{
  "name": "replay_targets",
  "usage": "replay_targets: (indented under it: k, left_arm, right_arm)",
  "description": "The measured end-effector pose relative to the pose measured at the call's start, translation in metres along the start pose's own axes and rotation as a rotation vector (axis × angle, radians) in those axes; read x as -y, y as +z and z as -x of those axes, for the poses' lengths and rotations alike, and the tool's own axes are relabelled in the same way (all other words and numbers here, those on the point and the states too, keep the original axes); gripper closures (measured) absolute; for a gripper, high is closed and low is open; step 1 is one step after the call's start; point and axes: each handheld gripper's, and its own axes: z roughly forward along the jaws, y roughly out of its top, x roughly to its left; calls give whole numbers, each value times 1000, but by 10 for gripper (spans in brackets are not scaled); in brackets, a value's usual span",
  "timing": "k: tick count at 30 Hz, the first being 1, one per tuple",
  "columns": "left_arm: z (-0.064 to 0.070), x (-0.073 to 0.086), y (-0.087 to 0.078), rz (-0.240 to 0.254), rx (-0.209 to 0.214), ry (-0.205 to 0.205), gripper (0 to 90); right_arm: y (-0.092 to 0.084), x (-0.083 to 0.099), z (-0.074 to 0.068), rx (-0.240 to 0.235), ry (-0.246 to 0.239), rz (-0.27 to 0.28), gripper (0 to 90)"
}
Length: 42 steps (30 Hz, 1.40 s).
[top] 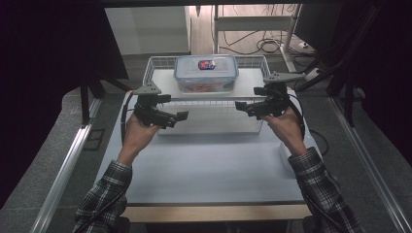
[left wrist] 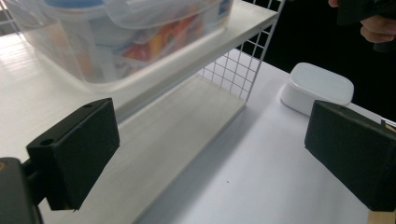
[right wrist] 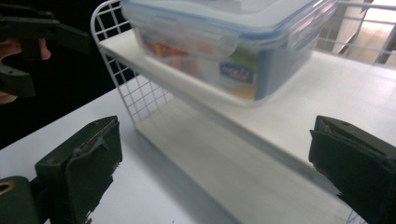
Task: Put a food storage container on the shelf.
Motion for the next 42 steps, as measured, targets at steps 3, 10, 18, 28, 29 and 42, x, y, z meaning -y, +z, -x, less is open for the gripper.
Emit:
replay_targets:
  k: [3, 10, 18, 28, 29, 42]
  left_arm:
    - [6, 6, -1, 1, 2, 15, 29]
    - [19, 20, -2, 3, 25, 10, 10]
    - [34, 41, 4, -4, 25, 26, 0]
    - [53, 60, 0, -20, 23, 61, 0]
    - [54, 62, -1, -18, 23, 64, 0]
    - [68, 95, -11, -11, -27, 62, 6]
  right_arm:
    - [-4, 7, -5, -8, -22, -16, 12]
    - [-13, 24, -15, -24, -47, -24, 5]
    - [-22, 44, -25, -49, -100, -34, 0]
    - [-31, 72, -32, -58, -92, -43, 0]
    - [-32, 74, -32, -61, -85, -43, 0]
    - [-40, 108, -34, -54, -81, -37, 6]
